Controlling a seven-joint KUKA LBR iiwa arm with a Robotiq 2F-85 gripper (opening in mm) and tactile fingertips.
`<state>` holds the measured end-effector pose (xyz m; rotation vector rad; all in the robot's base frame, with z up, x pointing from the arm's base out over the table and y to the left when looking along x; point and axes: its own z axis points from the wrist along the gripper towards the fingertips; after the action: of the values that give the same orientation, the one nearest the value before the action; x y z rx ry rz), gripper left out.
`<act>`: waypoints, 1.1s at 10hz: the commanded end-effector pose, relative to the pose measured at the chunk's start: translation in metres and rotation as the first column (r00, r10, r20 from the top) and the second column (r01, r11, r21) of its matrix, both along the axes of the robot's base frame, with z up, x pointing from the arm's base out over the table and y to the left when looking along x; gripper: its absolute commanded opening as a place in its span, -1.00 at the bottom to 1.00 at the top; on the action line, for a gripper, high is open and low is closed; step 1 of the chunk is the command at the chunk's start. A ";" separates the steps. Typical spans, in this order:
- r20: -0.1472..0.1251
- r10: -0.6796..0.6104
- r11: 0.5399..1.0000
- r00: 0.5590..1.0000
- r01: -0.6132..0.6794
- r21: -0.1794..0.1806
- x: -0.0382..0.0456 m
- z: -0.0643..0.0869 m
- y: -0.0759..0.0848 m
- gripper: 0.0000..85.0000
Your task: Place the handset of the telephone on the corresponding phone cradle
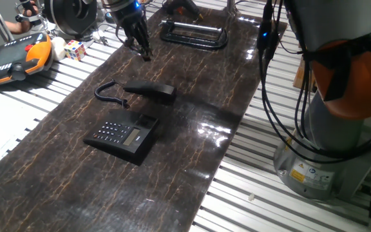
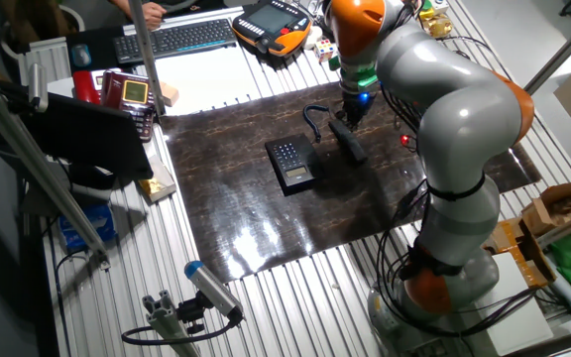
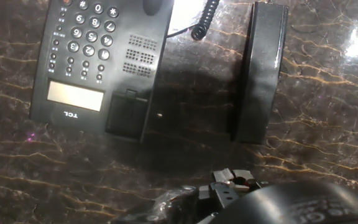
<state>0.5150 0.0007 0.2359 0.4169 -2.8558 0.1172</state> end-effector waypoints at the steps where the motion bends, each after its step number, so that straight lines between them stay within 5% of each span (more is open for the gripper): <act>1: 0.001 0.000 1.000 1.000 0.000 0.000 -0.0001 0.000 0.000 -0.94; 9: 0.001 0.032 0.999 1.000 -0.032 0.008 -0.0001 0.000 0.000 -0.98; 11: 0.178 -0.040 0.999 0.983 0.040 0.001 -0.0001 0.000 0.000 -0.98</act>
<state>0.5149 0.0007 0.2362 0.3857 -2.9333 0.1667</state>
